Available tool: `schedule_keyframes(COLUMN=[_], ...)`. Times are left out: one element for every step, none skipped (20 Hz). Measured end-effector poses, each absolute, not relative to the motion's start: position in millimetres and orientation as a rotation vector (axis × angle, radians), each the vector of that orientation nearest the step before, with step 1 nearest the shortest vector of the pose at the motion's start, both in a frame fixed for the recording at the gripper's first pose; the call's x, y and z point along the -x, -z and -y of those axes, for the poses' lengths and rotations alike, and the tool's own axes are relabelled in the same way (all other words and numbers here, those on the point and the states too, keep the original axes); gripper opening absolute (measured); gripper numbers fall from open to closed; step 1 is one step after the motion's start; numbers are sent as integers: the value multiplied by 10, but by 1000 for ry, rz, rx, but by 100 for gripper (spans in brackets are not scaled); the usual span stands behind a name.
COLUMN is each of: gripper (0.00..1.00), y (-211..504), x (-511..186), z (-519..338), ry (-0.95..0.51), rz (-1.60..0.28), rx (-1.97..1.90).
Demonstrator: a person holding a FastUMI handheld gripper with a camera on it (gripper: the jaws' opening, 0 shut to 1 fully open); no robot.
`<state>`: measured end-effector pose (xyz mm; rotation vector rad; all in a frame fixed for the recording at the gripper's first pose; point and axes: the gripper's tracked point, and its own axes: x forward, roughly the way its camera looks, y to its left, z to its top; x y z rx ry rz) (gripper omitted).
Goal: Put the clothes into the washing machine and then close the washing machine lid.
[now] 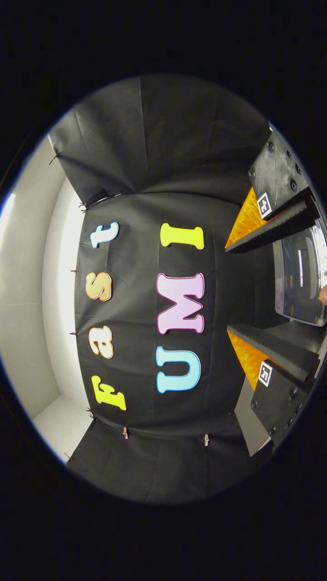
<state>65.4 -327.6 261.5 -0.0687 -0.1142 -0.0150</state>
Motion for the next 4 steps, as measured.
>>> schedule_keyframes(gripper=[98, 98, 98, 98], y=[-2624, -2623, -2627, -2617], x=[-662, -661, -673, -681], z=[3304, 3311, 3308, 3315], ry=[21, 24, 25, 26], rz=[119, 121, 121, 120], rx=[75, 79, 80, 82])
